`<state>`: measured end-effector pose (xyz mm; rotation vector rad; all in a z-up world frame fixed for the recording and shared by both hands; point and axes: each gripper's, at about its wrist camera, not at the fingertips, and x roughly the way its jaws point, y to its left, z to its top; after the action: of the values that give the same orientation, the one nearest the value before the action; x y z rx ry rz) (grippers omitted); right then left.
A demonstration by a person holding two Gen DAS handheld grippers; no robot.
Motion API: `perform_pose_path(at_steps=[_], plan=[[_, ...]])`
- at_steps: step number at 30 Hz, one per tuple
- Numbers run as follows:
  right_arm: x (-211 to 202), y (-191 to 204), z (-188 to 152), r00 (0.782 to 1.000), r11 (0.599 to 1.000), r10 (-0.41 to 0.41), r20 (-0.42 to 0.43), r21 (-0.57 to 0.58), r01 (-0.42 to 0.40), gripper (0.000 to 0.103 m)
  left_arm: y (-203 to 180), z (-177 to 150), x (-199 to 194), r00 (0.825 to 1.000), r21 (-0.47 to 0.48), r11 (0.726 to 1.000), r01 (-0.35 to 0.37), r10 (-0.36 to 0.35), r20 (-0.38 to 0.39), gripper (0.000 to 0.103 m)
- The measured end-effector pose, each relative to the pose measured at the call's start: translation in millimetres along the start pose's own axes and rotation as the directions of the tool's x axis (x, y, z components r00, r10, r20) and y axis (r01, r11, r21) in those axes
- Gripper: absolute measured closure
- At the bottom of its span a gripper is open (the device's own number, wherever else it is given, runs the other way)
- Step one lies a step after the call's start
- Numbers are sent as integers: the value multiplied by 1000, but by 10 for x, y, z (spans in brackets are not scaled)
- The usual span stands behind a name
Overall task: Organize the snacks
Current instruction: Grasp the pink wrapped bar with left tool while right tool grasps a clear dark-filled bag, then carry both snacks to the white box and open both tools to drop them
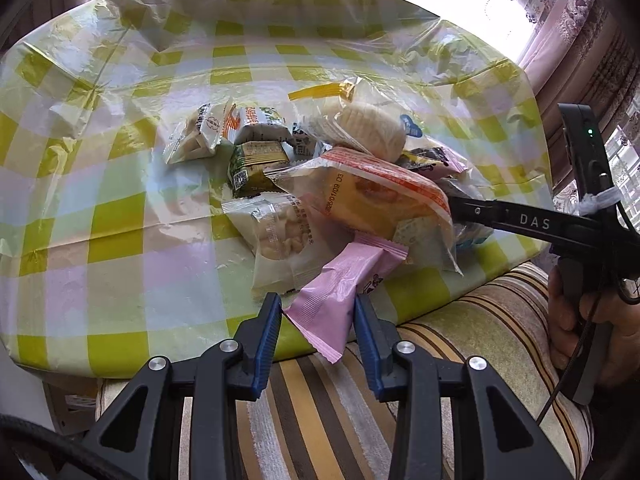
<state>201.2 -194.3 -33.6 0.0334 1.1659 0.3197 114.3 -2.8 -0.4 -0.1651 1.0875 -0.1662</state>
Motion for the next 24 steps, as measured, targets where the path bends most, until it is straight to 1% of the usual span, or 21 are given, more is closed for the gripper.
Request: perform_pose_path(at_steps=[8,24], plan=[[-171,-81,-111,1000,999,28,6,26,-28,53,-75,-84,-88,1000,-9,1000,11,-11,-5,65],[-541,-119,-354,995,995,91,42,41,-92,53,-195,-230,-290,1000,-23,1000,-7,7,13,65]])
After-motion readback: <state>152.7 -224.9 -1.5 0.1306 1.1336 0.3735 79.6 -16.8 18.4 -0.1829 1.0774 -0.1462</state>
